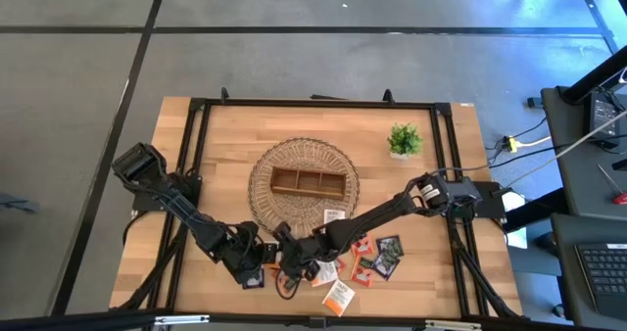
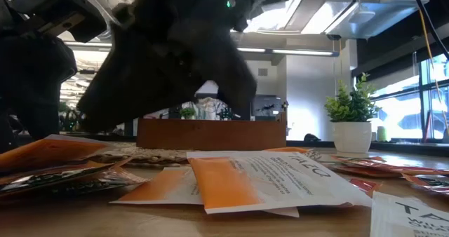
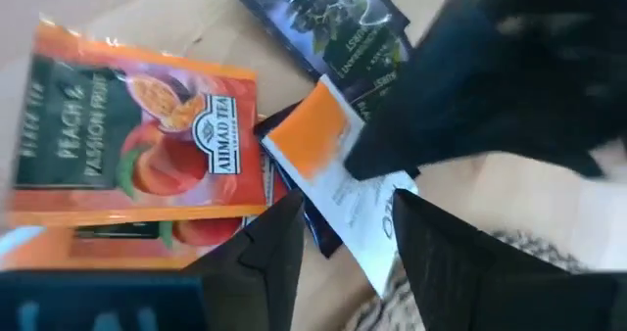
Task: Pick & Place Tea
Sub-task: Put the white tea bag into the left section of the wooden organizer
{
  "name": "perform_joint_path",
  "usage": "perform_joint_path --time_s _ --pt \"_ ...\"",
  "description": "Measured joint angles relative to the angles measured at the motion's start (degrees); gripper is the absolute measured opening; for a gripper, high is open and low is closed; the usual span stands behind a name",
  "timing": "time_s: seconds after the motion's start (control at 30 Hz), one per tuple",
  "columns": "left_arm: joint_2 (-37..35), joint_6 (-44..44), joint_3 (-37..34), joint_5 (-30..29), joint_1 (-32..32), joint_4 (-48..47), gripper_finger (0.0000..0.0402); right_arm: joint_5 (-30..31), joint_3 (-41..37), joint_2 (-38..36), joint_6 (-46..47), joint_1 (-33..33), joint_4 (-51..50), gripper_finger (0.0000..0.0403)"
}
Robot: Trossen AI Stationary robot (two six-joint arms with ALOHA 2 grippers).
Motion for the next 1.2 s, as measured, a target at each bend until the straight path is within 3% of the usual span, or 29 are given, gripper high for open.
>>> perform_joint_path --time_s 0.13,0.53,1.2 --pt "0.0 0.1 0.0 0.0 0.0 0.0 0.0145 0.3 0.0 1.7 -4.1 0.0 -0.2 0.0144" --pt "0.0 0.1 0.0 0.9 -0.8 0.1 0.0145 5.4 0.0 2.4 -5.0 0.0 0.3 0.0098" --pt "0.0 1.6 -0.1 1.2 -1.1 1.3 0.0145 5.5 0.0 2.4 -5.3 0.1 5.2 0.0082"
